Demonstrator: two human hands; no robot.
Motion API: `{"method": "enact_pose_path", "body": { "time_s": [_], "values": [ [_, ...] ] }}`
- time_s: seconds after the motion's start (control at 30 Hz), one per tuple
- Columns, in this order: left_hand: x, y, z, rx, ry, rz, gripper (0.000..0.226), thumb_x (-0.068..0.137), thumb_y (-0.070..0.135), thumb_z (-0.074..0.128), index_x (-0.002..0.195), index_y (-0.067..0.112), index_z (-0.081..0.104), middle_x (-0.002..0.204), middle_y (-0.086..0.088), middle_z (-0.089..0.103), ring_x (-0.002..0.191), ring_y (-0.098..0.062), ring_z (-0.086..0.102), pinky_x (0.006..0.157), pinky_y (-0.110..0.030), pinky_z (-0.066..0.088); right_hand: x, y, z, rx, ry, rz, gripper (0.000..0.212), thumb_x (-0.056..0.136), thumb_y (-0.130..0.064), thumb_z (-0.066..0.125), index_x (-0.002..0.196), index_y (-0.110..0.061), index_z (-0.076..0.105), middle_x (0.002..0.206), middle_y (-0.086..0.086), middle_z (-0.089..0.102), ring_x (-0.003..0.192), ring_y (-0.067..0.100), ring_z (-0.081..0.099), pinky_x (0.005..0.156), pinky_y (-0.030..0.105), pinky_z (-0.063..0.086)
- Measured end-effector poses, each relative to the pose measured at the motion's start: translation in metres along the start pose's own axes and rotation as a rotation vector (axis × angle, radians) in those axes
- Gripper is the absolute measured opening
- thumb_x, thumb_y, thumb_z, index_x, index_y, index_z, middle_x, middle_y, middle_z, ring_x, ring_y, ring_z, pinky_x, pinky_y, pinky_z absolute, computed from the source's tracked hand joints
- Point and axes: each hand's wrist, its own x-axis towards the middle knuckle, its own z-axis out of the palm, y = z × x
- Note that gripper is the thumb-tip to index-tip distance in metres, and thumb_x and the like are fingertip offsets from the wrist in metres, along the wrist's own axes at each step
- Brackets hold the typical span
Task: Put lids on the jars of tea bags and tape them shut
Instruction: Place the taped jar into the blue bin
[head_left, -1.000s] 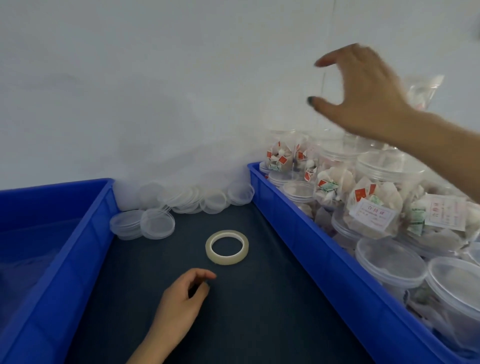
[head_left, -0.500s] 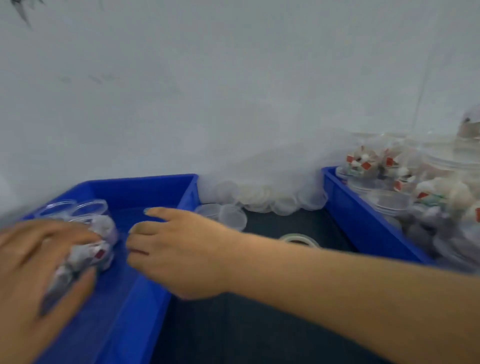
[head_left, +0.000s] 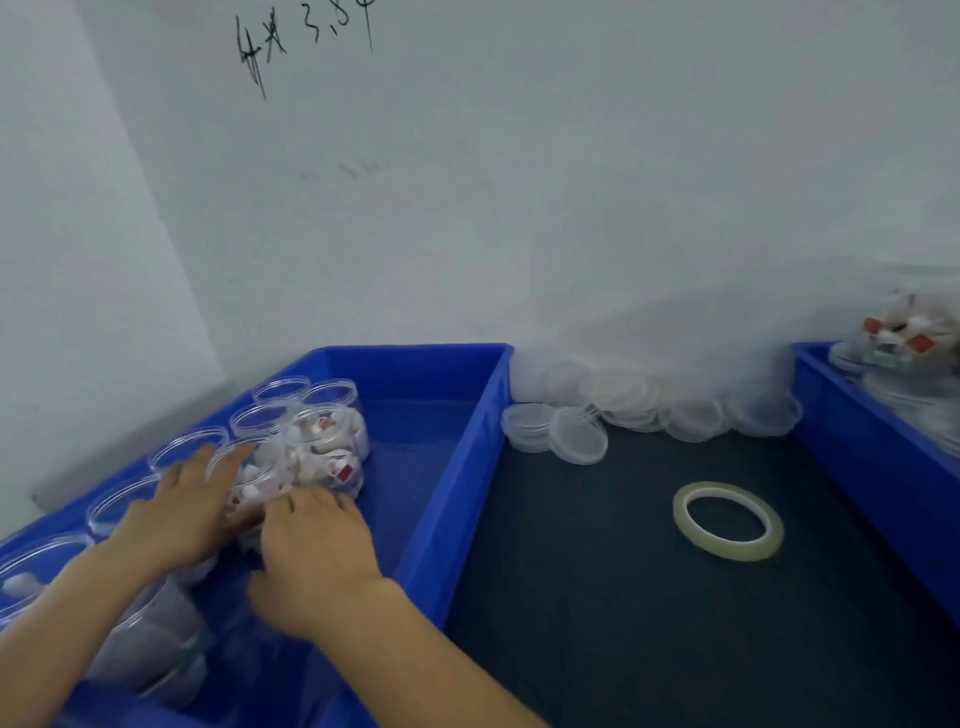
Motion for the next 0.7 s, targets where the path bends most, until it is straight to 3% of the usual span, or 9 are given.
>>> {"method": "enact_pose_path", "body": {
  "time_s": [0.07,0.13,0.2,0.3,0.37,0.43,0.5,0.57,0.7],
  "values": [
    [0.004,0.000,-0.001,0.016,-0.054,-0.013,0.085,0.094,0.061,0.052,0.160,0.033,0.007,0.168,-0.007,-0.002,0.154,-0.035,0.004,0.119,-0.058,0.023,0.002,0.000,0.004,0.030,-0.004,0.015,0.045,0.097,-0.021,0.058,0.134,0.004,0.048,0.139,0.021,0.049,0.132,0.034,0.040,0.117,0.049,0.027],
    [0.006,-0.006,-0.003,0.019,0.009,-0.041,0.084,0.092,0.064,0.054,0.159,0.034,0.013,0.168,-0.008,0.001,0.153,-0.034,0.005,0.117,-0.060,0.023,0.002,-0.001,0.008,0.044,-0.018,0.010,0.049,0.098,-0.023,0.057,0.137,0.003,0.046,0.143,0.020,0.047,0.135,0.033,0.038,0.118,0.049,0.025],
    [0.006,-0.009,-0.007,0.036,0.125,0.001,0.074,0.092,0.064,0.054,0.155,0.033,0.029,0.165,-0.007,0.021,0.150,-0.031,0.018,0.114,-0.056,0.029,0.003,-0.001,0.010,0.060,-0.020,-0.001,0.053,0.098,-0.025,0.057,0.141,0.003,0.043,0.146,0.020,0.044,0.138,0.033,0.035,0.120,0.049,0.023],
    [0.000,-0.003,-0.014,0.080,0.106,0.183,0.046,0.093,0.053,0.056,0.132,0.031,0.055,0.139,0.002,0.057,0.126,-0.017,0.050,0.102,-0.038,0.043,0.004,0.001,0.010,0.065,-0.014,0.009,0.061,0.097,-0.025,0.058,0.147,0.001,0.035,0.152,0.018,0.037,0.144,0.031,0.028,0.122,0.049,0.018],
    [-0.009,0.006,-0.014,0.103,0.114,0.200,0.037,0.089,0.049,0.063,0.122,0.032,0.059,0.135,0.004,0.059,0.122,-0.015,0.053,0.099,-0.034,0.044,0.004,0.001,0.008,0.069,-0.025,0.021,0.071,0.096,-0.024,0.061,0.152,0.000,0.026,0.159,0.017,0.027,0.149,0.030,0.019,0.124,0.049,0.014],
    [-0.014,0.013,-0.014,0.048,0.170,0.210,0.033,0.086,0.046,0.071,0.116,0.033,0.065,0.148,0.000,0.048,0.137,-0.021,0.042,0.108,-0.040,0.038,0.004,0.002,0.007,0.089,-0.028,0.038,0.079,0.095,-0.024,0.064,0.156,-0.002,0.019,0.162,0.016,0.019,0.152,0.029,0.012,0.125,0.049,0.011],
    [-0.017,0.015,-0.015,0.078,0.146,0.211,0.042,0.087,0.043,0.073,0.126,0.032,0.062,0.159,-0.003,0.033,0.146,-0.026,0.028,0.115,-0.044,0.031,0.004,0.001,0.005,0.098,-0.032,0.046,0.083,0.094,-0.025,0.065,0.157,-0.002,0.016,0.163,0.016,0.017,0.152,0.030,0.010,0.125,0.048,0.010],
    [-0.017,0.019,-0.014,0.054,0.056,0.212,0.050,0.091,0.037,0.069,0.137,0.025,0.051,0.158,-0.004,0.032,0.143,-0.025,0.036,0.114,-0.042,0.037,0.003,0.000,0.005,0.105,-0.051,0.049,0.085,0.094,-0.024,0.066,0.157,-0.001,0.014,0.163,0.017,0.016,0.152,0.030,0.010,0.126,0.049,0.010],
    [-0.026,0.033,-0.018,0.009,0.096,0.184,0.036,0.091,0.035,0.068,0.115,0.028,0.041,0.132,-0.002,0.052,0.101,-0.017,0.059,0.086,-0.037,0.052,0.003,0.001,0.007,0.100,-0.075,0.060,0.093,0.092,-0.023,0.070,0.157,0.000,0.009,0.164,0.019,0.011,0.153,0.032,0.007,0.126,0.049,0.009]
  ]
}}
